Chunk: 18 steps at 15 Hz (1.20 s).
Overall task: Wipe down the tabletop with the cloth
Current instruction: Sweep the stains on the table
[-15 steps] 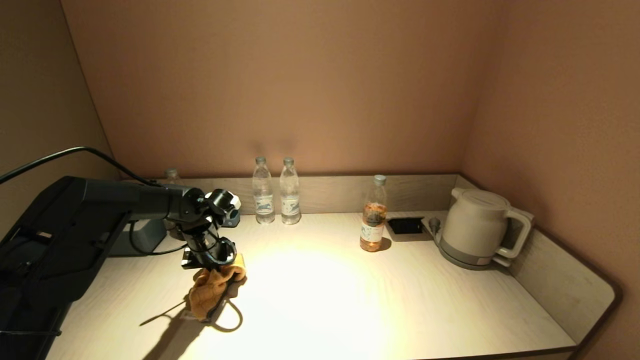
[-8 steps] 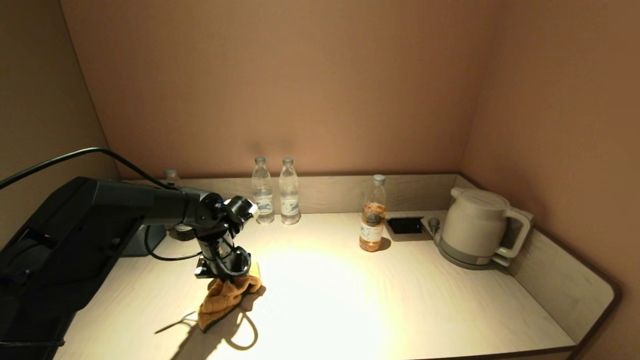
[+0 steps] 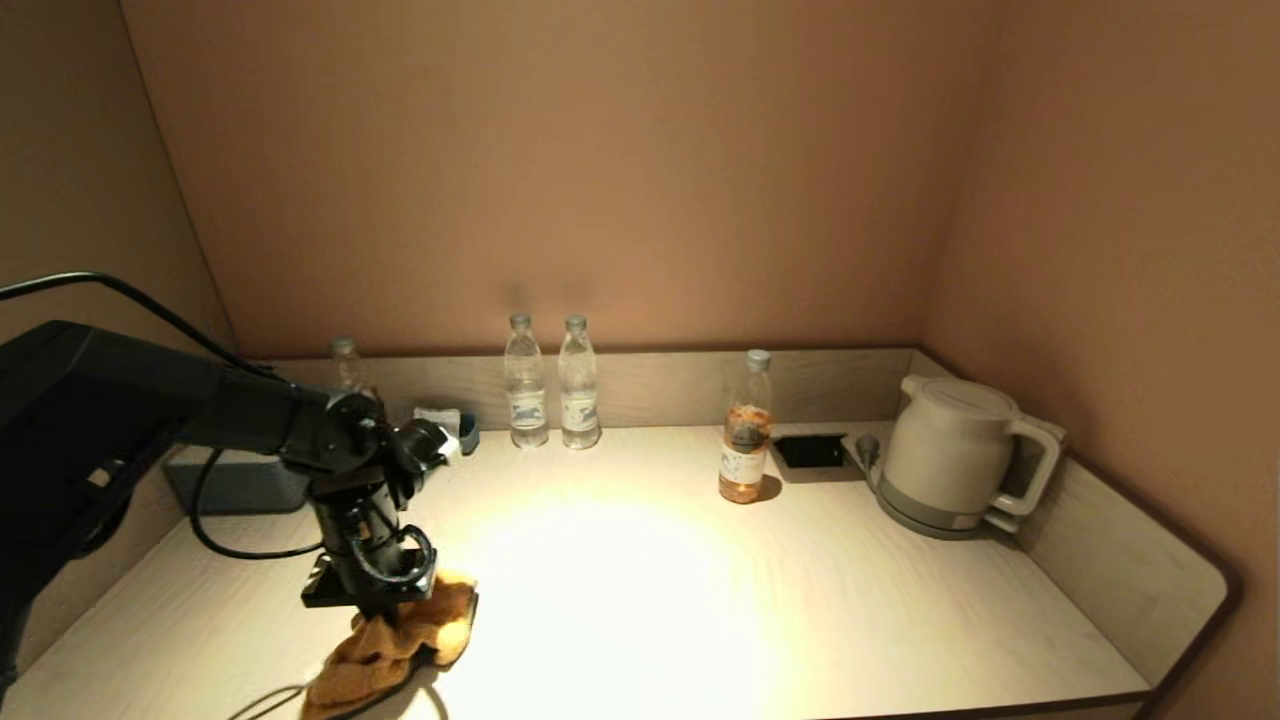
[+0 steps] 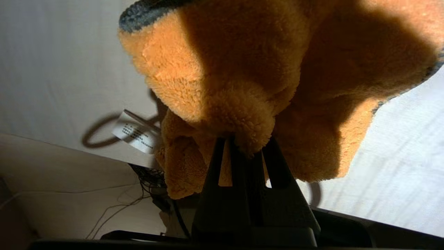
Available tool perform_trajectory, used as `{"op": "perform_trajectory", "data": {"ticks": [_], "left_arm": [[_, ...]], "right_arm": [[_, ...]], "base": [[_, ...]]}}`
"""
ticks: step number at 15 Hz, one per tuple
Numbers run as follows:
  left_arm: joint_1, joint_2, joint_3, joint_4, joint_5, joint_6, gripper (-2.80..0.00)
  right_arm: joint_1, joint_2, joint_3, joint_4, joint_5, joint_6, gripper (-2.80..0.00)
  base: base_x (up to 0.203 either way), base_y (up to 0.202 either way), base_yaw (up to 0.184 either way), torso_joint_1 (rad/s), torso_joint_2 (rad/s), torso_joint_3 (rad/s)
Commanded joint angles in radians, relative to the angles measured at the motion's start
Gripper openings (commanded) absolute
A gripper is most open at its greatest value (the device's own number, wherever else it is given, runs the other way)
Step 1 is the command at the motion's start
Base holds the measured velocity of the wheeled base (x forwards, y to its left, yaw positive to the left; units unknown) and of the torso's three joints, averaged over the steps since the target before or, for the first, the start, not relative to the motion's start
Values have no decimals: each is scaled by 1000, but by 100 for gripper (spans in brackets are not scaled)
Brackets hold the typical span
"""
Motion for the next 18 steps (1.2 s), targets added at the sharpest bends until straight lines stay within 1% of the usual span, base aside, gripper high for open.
{"op": "perform_trajectory", "data": {"ticks": [1,2,4,6,8,9,10,12,13,16,18], "left_arm": [[64,-31,20,0,10,0,-280],[103,-27,13,-2,17,2,-280],[143,33,-66,-4,52,6,-280],[157,112,-192,-2,96,2,-280],[160,163,-282,7,112,0,-280],[156,187,-352,9,114,3,-280],[138,207,-396,3,119,15,-280],[101,214,-403,-15,124,36,-280],[68,217,-402,-16,123,36,-280],[21,211,-402,-16,113,32,-280],[-44,189,-401,-11,109,31,-280]], "right_arm": [[0,1,0,-1,1,0,-280],[0,1,0,-1,1,0,-280],[0,1,0,-1,1,0,-280],[0,1,0,-1,1,0,-280],[0,1,0,-1,1,0,-280],[0,1,0,-1,1,0,-280],[0,1,0,-1,1,0,-280],[0,1,0,-1,1,0,-280],[0,1,0,-1,1,0,-280],[0,1,0,-1,1,0,-280],[0,1,0,-1,1,0,-280]], "base": [[0,0,0,0,0,0],[0,0,0,0,0,0],[0,0,0,0,0,0],[0,0,0,0,0,0],[0,0,0,0,0,0],[0,0,0,0,0,0],[0,0,0,0,0,0],[0,0,0,0,0,0],[0,0,0,0,0,0],[0,0,0,0,0,0],[0,0,0,0,0,0]]}}
